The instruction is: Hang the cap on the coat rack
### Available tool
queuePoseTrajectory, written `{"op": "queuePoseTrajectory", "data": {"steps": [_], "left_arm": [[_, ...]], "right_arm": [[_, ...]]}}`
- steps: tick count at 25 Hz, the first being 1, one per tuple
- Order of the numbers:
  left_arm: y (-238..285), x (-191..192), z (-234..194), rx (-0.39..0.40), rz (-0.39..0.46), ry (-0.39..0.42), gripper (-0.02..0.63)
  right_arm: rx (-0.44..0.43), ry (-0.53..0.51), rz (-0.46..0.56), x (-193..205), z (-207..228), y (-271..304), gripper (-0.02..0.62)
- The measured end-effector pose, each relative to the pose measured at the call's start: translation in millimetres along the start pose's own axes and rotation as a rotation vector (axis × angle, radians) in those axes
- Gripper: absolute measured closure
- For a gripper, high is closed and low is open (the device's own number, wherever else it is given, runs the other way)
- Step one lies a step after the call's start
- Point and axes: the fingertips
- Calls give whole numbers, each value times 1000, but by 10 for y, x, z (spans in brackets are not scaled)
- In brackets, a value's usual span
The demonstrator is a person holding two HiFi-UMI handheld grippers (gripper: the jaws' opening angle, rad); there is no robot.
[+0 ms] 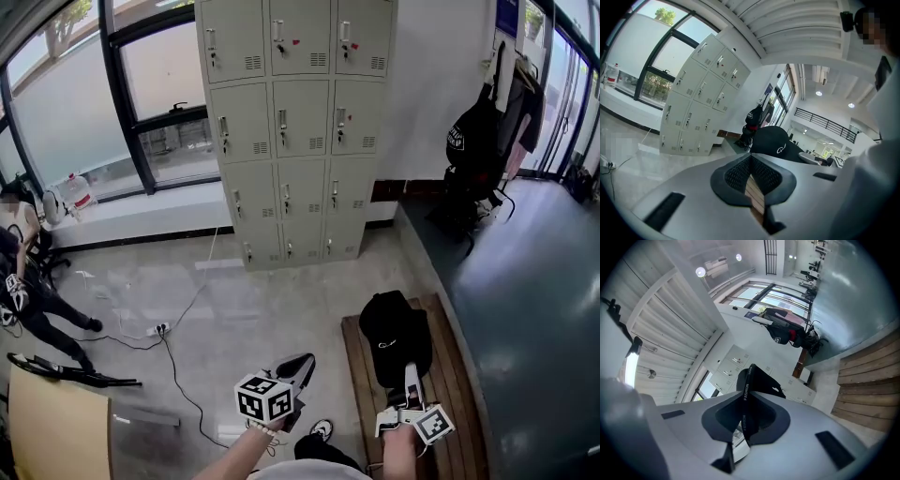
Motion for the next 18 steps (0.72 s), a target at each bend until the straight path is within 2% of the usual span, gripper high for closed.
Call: {"op": "queuePoseTrajectory", "data": {"steps": [7, 12, 18], "left_arm": [[963, -246, -61, 40, -39, 33, 603], [1388, -247, 11, 80, -67, 36, 603], [1671, -212, -147, 75, -90, 2, 603]], "right_arm": [[7, 9, 38, -261, 239, 815, 575], [26, 3, 76, -481, 466, 1060, 575], [61, -1, 81, -514, 685, 1171, 575]]}}
Point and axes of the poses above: the fingertips, and each gripper's own axes: y forward along the fingers, z to its right, x out of its underside, and after that the axes turned 14 degrees about z, right-handed
